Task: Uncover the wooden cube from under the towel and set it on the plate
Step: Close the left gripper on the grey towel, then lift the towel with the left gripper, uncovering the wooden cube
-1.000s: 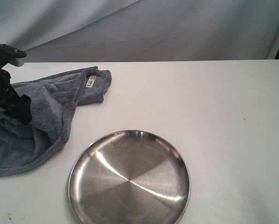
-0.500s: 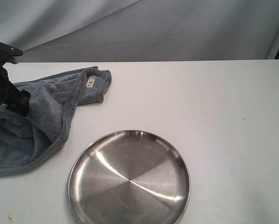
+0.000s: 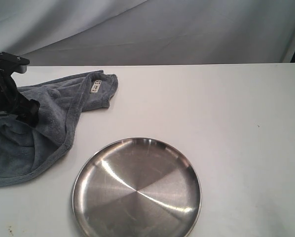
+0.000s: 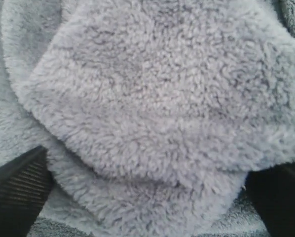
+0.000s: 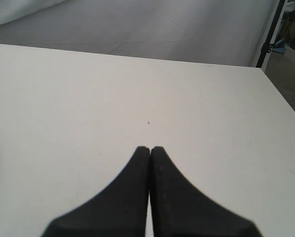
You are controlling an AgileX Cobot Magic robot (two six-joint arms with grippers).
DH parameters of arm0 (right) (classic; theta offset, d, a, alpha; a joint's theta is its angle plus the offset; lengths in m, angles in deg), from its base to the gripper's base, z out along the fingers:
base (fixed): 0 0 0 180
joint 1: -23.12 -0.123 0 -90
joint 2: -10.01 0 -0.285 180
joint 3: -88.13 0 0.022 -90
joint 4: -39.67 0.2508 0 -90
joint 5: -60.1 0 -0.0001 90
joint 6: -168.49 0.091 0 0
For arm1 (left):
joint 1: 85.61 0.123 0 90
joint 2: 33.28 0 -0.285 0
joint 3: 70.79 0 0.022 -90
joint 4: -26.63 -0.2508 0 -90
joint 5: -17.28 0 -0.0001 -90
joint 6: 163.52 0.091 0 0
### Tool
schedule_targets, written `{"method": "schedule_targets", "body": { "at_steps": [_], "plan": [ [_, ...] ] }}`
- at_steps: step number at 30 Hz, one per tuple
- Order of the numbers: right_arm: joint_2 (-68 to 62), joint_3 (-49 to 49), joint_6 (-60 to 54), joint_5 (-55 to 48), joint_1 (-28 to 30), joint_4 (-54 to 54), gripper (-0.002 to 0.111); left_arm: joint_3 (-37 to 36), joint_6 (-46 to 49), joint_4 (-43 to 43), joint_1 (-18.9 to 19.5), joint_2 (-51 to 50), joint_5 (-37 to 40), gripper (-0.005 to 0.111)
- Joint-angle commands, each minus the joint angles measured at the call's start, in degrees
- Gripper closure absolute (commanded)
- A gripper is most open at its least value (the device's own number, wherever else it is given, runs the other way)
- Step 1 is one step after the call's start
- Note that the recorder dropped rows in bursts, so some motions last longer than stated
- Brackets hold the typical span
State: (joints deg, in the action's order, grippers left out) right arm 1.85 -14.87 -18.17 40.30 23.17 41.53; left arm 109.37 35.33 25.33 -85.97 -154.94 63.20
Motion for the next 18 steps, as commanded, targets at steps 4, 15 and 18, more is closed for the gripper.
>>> {"method": "schedule_targets", "body": {
  "at_steps": [4,15,18],
  "plan": [
    [0.4,0.2,-0.2,0.1,0.5,0.3,0.108,0.2,-2.2,1.3,-0.2,-1.5,-1.6,0.003],
    [0.4,0.2,-0.2,0.1,0.5,0.3,0.108,0.2,-7.2,1.3,-0.2,-1.5,-2.4,0.056],
    [0.4,0.2,-0.2,0.1,0.5,0.3,0.108,0.2,-6.5,0.9,-0.2,-1.5,0.4,0.106]
  ]
}}
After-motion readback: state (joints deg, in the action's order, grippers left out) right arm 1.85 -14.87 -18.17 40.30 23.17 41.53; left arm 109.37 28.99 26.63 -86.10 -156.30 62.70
